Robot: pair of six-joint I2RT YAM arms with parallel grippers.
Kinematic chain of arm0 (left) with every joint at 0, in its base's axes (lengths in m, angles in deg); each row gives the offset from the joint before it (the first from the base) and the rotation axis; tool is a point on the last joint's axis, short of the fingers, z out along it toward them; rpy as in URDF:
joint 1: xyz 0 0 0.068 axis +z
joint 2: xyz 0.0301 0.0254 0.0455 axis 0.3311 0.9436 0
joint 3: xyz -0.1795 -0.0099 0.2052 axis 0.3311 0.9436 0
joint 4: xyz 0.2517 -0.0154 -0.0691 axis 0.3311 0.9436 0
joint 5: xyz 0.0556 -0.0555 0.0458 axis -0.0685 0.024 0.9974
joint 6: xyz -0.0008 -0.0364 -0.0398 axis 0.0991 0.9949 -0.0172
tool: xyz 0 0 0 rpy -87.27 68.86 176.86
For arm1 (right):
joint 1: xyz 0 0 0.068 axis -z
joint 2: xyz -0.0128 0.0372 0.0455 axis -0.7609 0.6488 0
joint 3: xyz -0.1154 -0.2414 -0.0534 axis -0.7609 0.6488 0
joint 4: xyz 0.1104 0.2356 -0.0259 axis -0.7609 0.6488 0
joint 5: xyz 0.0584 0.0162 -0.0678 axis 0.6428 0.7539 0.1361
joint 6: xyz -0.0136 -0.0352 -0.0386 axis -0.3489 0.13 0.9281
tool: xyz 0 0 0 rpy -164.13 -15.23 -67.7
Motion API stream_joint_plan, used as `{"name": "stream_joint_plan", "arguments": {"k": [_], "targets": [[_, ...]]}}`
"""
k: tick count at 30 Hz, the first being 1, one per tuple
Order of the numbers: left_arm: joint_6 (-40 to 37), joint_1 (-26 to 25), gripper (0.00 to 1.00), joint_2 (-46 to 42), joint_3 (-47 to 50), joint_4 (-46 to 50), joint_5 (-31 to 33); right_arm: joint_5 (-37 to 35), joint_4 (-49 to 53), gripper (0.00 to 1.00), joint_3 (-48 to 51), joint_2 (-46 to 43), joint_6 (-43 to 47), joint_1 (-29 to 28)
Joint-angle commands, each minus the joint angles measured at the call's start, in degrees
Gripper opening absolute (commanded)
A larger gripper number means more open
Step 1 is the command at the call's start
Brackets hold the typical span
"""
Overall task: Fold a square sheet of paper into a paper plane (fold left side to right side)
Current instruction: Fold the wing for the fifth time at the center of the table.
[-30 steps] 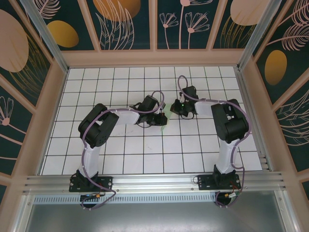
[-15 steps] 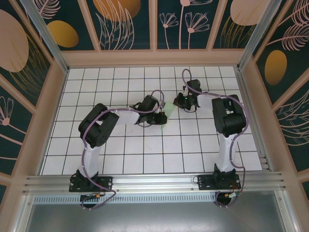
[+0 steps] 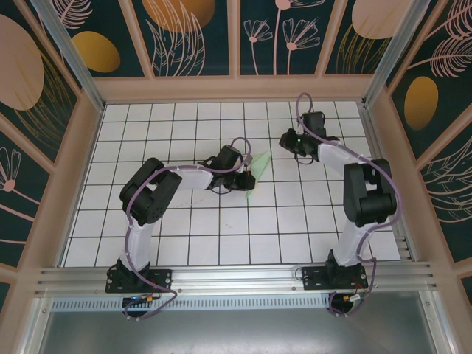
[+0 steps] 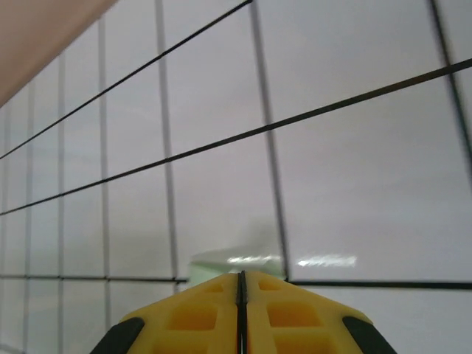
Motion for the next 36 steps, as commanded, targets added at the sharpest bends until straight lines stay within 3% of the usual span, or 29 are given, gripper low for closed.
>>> {"name": "stream_joint_plan", "arguments": {"k": [1, 8, 14, 24, 36], "targets": [[-0.6, -0.5, 0.11, 1.5, 1.3, 7.2, 0.1, 5.8, -3.4, 0.11, 4.5, 0.5, -4.8, -3.2], [-0.8, -0.5, 0.11, 1.3, 1.2, 7.2, -0.1, 8.0, -4.9, 0.11, 1.2, 8.7, -7.5, -7.0], [-1.8, -0.5, 0.14, -0.3, -0.3, 8.5, -1.3, 3.8, -0.9, 0.10, -1.3, 14.9, -6.6, -6.4], [-2.0, -0.4, 0.19, -7.1, -1.2, 8.8, -5.4, 1.9, 1.6, 0.09, 1.0, 15.3, -5.2, -6.1], [-2.3, -1.0, 0.18, -1.4, -4.2, 8.1, -12.2, 2.0, 1.6, 0.09, 1.3, 15.4, -5.3, -6.2]]}}
